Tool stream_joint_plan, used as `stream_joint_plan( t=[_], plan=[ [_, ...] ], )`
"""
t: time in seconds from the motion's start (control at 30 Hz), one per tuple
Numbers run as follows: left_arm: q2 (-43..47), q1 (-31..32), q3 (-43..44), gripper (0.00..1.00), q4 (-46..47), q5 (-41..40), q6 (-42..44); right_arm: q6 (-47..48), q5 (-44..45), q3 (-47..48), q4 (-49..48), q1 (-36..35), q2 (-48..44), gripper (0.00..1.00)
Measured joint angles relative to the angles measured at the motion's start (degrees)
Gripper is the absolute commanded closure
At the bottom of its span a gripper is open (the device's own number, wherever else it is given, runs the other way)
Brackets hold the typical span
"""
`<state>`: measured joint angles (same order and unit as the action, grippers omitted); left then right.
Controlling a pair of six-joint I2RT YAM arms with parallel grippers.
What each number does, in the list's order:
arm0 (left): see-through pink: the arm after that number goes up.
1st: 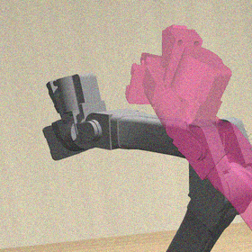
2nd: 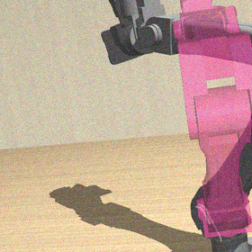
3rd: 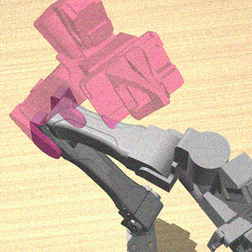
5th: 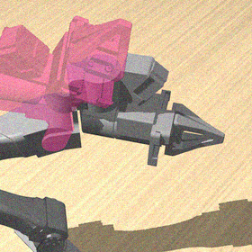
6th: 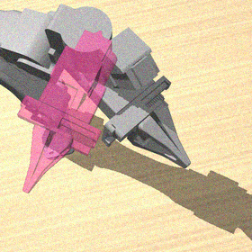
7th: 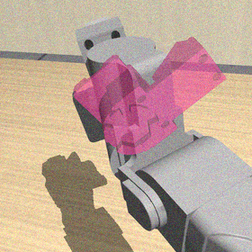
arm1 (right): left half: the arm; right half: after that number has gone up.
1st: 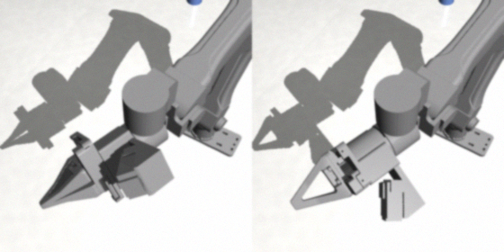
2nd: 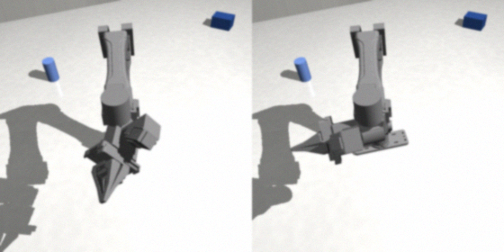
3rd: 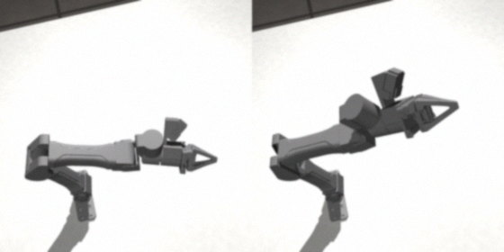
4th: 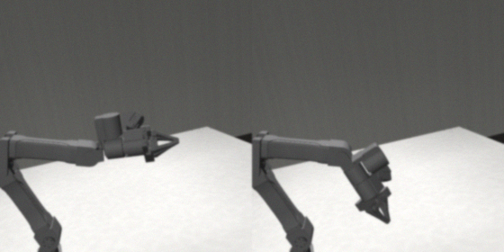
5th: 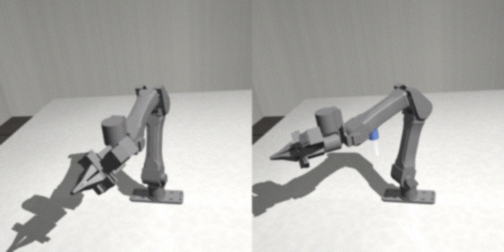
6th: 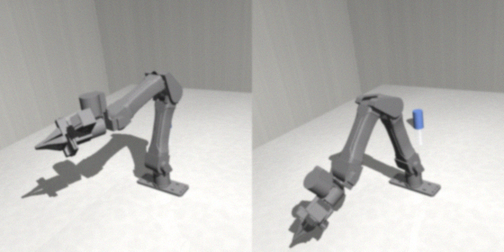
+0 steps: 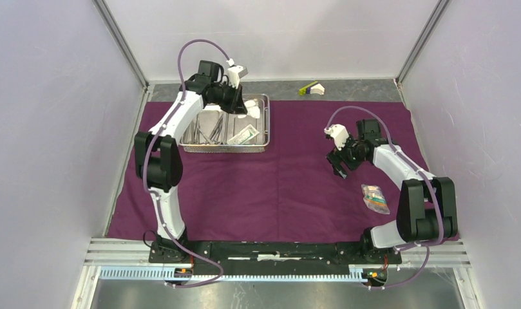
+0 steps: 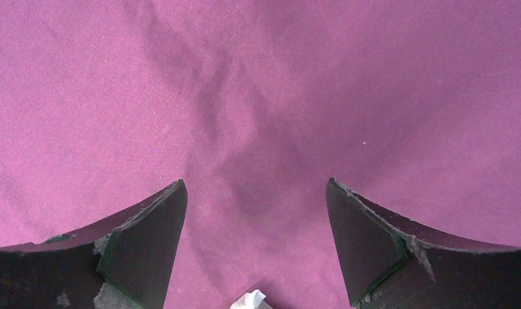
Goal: Open and lay out the surgical kit
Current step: Place the medical item in the surgical kit.
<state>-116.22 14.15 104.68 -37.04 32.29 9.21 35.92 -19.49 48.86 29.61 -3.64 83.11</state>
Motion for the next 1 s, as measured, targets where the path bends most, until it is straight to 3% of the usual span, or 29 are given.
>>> stream_joint_plan(
  t=[0.27, 0.5, 0.73, 1.0],
  plan=[
    [9.6, 3.7, -10.6, 0.98, -1.2, 9.9, 11.6, -1.5, 1.5, 0.0, -0.7, 0.8, -3.1, 0.13],
    [10.5, 18.8, -15.1, 0.98, -3.7, 9.7, 19.1, -4.8, 1.1, 1.6, -0.7, 13.2, -4.4, 0.12],
    [5.7, 35.6, -11.8, 0.98, -2.2, 7.1, 19.6, -9.1, -1.4, 2.4, -2.8, 26.6, -6.6, 0.12],
    [-7.1, 44.9, -1.7, 0.98, 1.5, 1.4, 15.8, -11.6, -3.3, -1.4, -5.0, 31.9, -10.7, 0.11]
  ],
)
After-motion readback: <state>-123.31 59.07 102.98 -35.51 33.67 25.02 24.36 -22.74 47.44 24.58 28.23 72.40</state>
